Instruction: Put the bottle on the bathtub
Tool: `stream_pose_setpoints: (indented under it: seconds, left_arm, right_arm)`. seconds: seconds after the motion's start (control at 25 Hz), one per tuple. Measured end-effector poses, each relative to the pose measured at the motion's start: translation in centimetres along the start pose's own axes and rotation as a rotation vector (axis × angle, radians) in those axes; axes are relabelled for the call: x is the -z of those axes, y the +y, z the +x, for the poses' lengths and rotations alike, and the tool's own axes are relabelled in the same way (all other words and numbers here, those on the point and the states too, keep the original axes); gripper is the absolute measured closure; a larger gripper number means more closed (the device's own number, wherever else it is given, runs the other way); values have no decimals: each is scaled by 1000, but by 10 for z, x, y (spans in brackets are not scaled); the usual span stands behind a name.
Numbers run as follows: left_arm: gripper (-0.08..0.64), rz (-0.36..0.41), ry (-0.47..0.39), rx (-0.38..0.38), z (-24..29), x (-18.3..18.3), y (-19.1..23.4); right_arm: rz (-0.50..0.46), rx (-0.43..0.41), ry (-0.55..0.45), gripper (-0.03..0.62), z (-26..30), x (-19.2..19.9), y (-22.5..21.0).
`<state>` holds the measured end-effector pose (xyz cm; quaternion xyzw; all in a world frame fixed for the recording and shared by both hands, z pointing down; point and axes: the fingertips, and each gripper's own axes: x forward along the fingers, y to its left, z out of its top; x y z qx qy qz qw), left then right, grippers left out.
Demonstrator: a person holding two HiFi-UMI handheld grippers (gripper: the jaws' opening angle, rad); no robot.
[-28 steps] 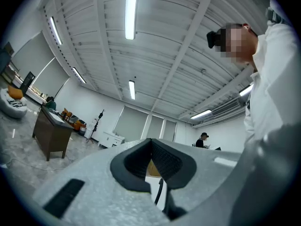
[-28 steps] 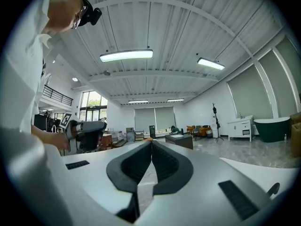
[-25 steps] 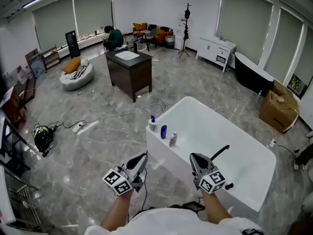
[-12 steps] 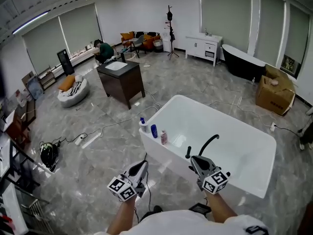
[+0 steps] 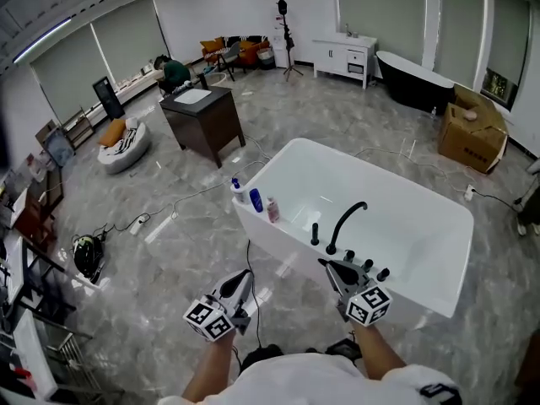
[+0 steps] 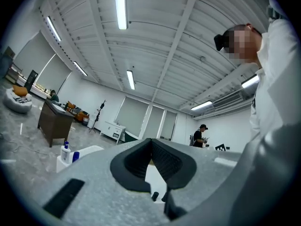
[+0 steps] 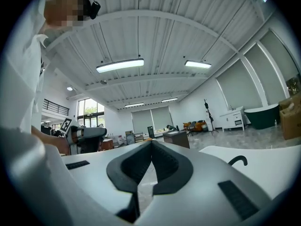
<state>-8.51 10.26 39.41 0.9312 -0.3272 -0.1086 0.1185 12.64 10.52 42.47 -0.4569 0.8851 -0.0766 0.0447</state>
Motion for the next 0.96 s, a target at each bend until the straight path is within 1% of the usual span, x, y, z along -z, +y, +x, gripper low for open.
stream_pose_setpoints:
  seconds: [0.12,0.2,0.24,0.32,0.4,0.52,0.64,0.76,0.96]
  left_arm:
    - [543,-33,10,1,-4,9,-9]
    - [543,-49,24,27,1,8,-14]
    - [543,-43,25,43,3,2,-16]
    - [543,-15,10,52,3,-13,-15]
    - [543,-3,-3,58,-2,-21,-15]
    - [543,-32,19,54,-14,-11,-14]
    - [543,-44,30,47,-24,-8,-12]
    - [543,-37,18,35,-30,-15,-7]
    - [543,-6,9,15,-38,-24,-5]
  right_arm:
    - [-33,10,3,578,-17,-6,2]
    - [-70,31,-20,578,-26,-20,1]
    - [-91,31,-30,578,-27,-29,5]
    - [-143,0,-41,578,-20,-47,14]
    - [-168,-14,-37,578,-14,-55,20]
    - [-136,3,-26,578,-18,-46,28]
    - [-117,-15,0,578,-15,-33,42]
    - [-115,-50,6,578,-7,-31,53]
    - [-119,-68,-6,578,-8,-35,68]
